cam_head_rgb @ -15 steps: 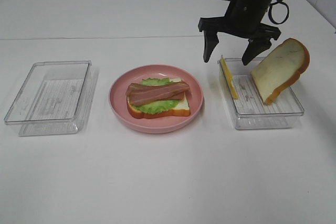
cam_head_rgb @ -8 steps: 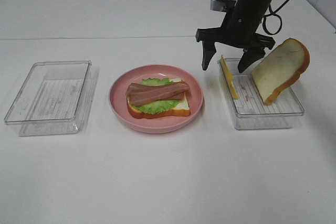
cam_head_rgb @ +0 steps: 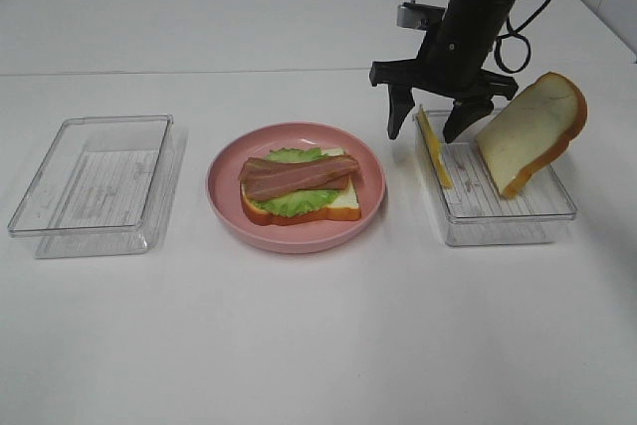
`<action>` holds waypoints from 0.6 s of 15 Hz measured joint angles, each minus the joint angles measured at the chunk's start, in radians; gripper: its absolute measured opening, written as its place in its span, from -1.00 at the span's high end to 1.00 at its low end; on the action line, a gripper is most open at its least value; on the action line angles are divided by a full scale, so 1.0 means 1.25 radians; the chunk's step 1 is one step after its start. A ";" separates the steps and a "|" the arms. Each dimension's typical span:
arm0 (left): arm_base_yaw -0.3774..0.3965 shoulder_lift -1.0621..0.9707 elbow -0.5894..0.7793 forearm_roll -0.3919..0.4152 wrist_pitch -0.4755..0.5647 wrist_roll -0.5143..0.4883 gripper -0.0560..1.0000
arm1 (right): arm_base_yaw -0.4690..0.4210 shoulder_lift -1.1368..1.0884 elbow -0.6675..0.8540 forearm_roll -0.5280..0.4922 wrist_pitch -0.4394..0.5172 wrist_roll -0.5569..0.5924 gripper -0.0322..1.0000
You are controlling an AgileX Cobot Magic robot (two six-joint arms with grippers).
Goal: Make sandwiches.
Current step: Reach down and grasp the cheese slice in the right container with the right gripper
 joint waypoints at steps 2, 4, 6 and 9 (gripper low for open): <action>0.000 0.000 0.000 0.000 0.000 0.000 -0.84 | 0.000 0.000 0.000 0.000 0.000 0.000 -0.07; 0.000 0.000 0.000 0.000 0.000 0.000 -0.84 | 0.000 0.000 0.000 -0.002 0.002 0.000 0.05; 0.000 0.000 0.000 0.000 0.000 0.000 -0.84 | 0.000 0.000 0.000 -0.010 0.004 0.000 0.13; 0.000 0.000 0.000 0.000 0.000 0.000 -0.84 | 0.000 0.000 0.000 -0.032 0.014 0.000 0.41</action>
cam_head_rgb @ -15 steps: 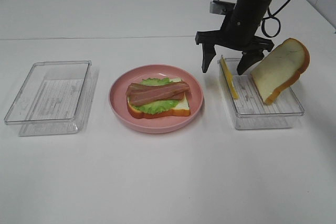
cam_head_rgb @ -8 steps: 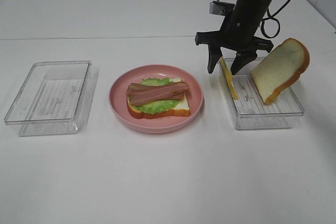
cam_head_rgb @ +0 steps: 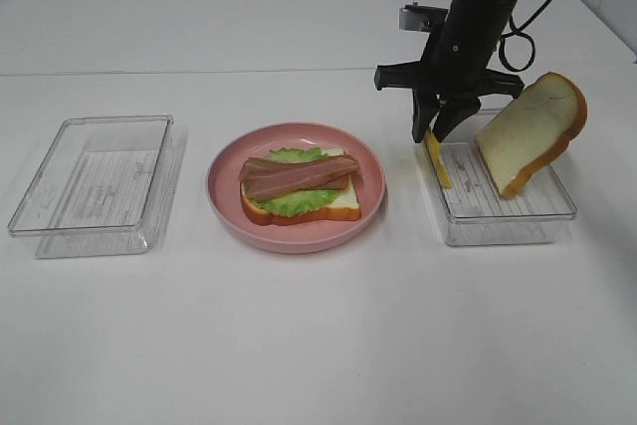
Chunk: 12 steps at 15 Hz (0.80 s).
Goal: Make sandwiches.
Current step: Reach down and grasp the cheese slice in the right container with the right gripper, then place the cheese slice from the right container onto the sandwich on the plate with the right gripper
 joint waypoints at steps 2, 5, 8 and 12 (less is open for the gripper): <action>0.000 0.000 0.000 0.000 0.000 0.000 -0.84 | 0.000 0.000 0.000 -0.007 0.005 0.000 0.63; 0.000 0.000 0.000 0.000 0.000 0.000 -0.84 | 0.000 0.000 0.000 -0.006 0.005 0.000 0.82; 0.000 0.000 0.000 0.000 0.000 0.000 -0.84 | 0.000 0.000 -0.001 0.001 0.021 0.000 0.90; 0.000 0.000 0.000 0.000 0.000 0.000 -0.84 | 0.000 -0.010 -0.001 0.011 0.038 0.000 0.90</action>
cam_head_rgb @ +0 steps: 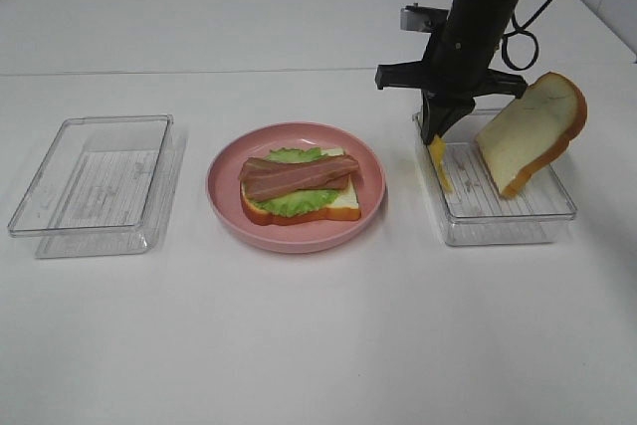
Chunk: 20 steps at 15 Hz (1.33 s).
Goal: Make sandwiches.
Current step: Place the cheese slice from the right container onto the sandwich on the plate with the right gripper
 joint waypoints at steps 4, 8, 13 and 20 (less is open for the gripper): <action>0.000 0.000 0.000 0.000 0.000 0.000 -0.84 | 0.000 -0.026 -0.009 0.007 0.010 0.000 0.90; 0.000 0.000 0.000 0.000 0.000 0.000 -0.84 | 0.000 -0.090 -0.029 0.012 0.035 0.000 0.90; 0.000 0.000 0.000 0.000 0.000 0.000 -0.84 | 0.000 -0.197 0.010 0.170 0.022 -0.042 0.90; 0.000 0.000 0.000 0.000 0.000 0.000 -0.84 | 0.000 -0.268 0.241 0.517 -0.118 -0.254 0.90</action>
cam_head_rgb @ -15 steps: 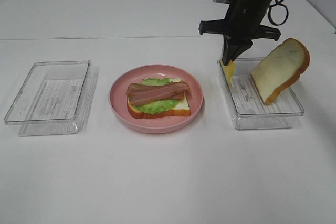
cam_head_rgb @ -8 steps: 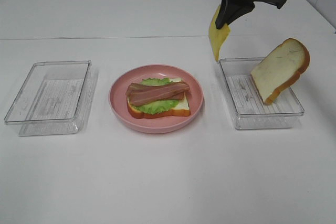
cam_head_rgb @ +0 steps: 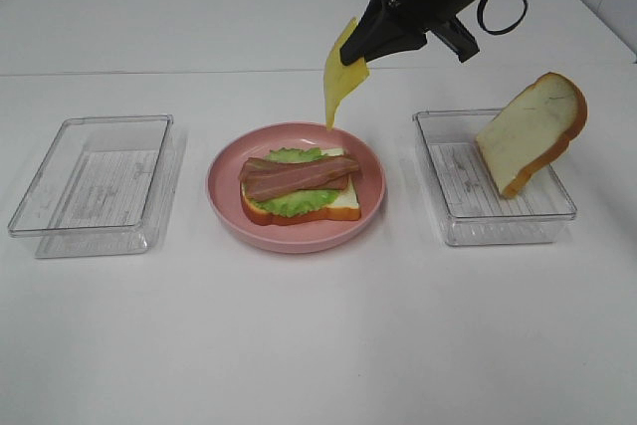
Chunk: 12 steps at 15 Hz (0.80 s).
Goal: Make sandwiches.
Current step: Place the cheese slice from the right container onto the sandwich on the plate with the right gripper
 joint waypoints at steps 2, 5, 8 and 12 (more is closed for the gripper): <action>0.000 0.000 0.000 0.000 0.000 0.000 -0.84 | 0.000 0.000 0.000 0.007 0.000 -0.003 0.90; 0.000 0.000 0.000 0.000 0.000 0.000 -0.84 | 0.000 0.012 0.000 0.070 -0.006 -0.031 0.90; 0.000 0.000 0.000 0.000 0.000 0.000 -0.84 | 0.000 0.059 0.000 0.236 -0.001 -0.146 0.90; 0.000 0.000 0.000 0.000 0.000 0.000 -0.84 | 0.000 0.168 0.000 0.423 0.078 -0.289 0.90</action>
